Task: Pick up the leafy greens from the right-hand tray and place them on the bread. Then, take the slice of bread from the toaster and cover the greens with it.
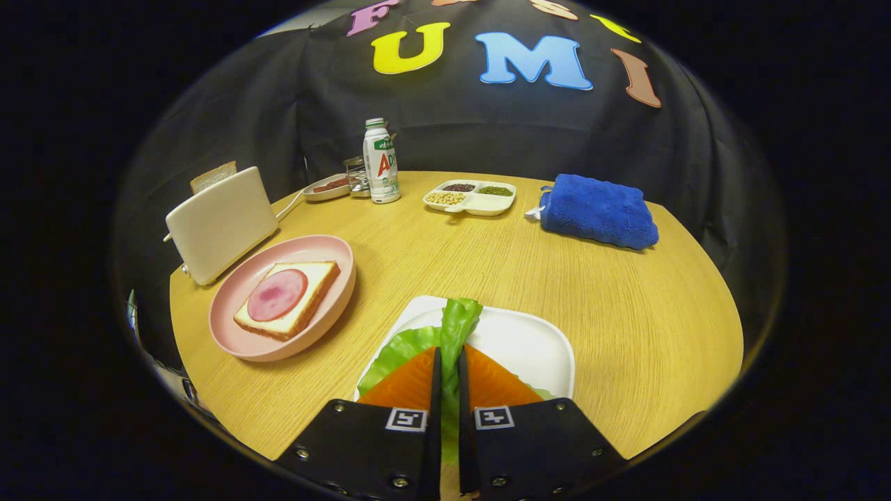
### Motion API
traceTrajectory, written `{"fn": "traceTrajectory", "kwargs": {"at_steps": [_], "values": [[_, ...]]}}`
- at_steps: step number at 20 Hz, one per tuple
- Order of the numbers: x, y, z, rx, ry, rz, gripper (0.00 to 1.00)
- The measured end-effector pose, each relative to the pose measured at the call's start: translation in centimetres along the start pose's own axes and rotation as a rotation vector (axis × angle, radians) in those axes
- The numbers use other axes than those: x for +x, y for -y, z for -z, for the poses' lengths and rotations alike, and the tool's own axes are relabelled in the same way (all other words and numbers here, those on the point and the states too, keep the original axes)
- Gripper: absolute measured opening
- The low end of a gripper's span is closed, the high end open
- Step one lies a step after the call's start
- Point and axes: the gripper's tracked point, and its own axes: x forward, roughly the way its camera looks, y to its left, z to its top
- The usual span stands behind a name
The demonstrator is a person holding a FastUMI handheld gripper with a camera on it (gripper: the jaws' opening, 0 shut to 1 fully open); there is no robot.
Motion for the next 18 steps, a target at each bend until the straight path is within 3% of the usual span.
{"fn": "traceTrajectory", "kwargs": {"at_steps": [1,2,12,18], "values": [[-0.7,0.1,-0.4,0.011,0.001,0.006,0.11],[0.0,0.0,-0.3,0.007,0.010,0.001,0.00],[-3.6,-4.2,-5.8,-0.062,0.161,-0.037,0.00],[-5.2,-11.5,-8.9,-0.121,0.249,-0.160,0.00]]}}
